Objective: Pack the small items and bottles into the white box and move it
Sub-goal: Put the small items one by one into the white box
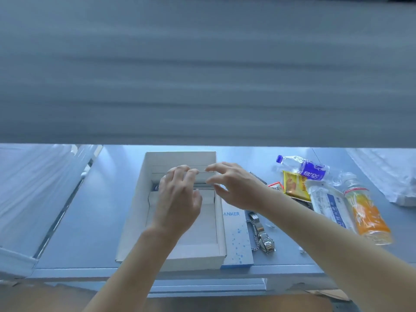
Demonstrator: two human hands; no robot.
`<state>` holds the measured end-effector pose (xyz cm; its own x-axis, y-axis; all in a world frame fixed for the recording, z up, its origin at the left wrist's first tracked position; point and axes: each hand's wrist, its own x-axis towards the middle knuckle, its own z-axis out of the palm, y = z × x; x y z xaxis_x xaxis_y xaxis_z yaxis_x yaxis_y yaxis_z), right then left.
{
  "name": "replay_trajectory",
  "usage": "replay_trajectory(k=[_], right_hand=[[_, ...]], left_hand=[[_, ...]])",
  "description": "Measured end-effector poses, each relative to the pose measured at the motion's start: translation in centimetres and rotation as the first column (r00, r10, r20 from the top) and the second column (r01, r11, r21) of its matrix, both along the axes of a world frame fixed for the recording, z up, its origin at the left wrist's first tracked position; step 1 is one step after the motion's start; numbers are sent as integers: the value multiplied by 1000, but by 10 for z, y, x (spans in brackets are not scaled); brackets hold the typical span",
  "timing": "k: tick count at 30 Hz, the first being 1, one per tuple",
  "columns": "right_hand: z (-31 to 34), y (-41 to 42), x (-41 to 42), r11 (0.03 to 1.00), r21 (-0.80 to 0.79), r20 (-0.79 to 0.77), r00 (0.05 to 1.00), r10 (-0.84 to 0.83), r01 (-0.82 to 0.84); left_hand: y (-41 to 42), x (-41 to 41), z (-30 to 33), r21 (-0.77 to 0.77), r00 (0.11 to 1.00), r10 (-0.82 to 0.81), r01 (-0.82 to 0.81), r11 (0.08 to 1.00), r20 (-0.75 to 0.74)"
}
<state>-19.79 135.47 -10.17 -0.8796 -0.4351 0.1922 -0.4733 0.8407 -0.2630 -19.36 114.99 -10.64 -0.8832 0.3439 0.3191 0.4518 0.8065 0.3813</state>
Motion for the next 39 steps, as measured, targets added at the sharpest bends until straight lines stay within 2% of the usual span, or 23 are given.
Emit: replay_trajectory(k=[3, 5, 11, 18, 26, 29, 39], right_hand=[[-1, 36, 17, 996, -78, -19, 999, -51, 49], [-5, 62, 31, 986, -119, 21, 993, -116, 117], [-26, 129, 72, 951, -127, 124, 956, -268, 283], [-48, 174, 93, 927, -165, 178, 934, -309, 337], [-70, 218, 109, 867, -170, 266, 869, -417, 468], [-74, 223, 110, 866, -191, 271, 873, -406, 462], [-86, 211, 105, 870, -305, 259, 913, -316, 388]], left_hand=[[29, 5, 0, 16, 999, -49, 49, 999, -4], [51, 9, -2, 22, 995, -103, 103, 994, -4], [105, 21, -10, -19, 972, -235, 235, 972, 9], [145, 32, -19, -95, 951, -291, 300, 949, 104], [169, 28, -29, -221, 962, -209, 246, 944, 177], [179, 12, -33, -317, 965, -134, 203, 927, 226], [183, -37, -62, -475, 944, -4, 170, 863, 329]])
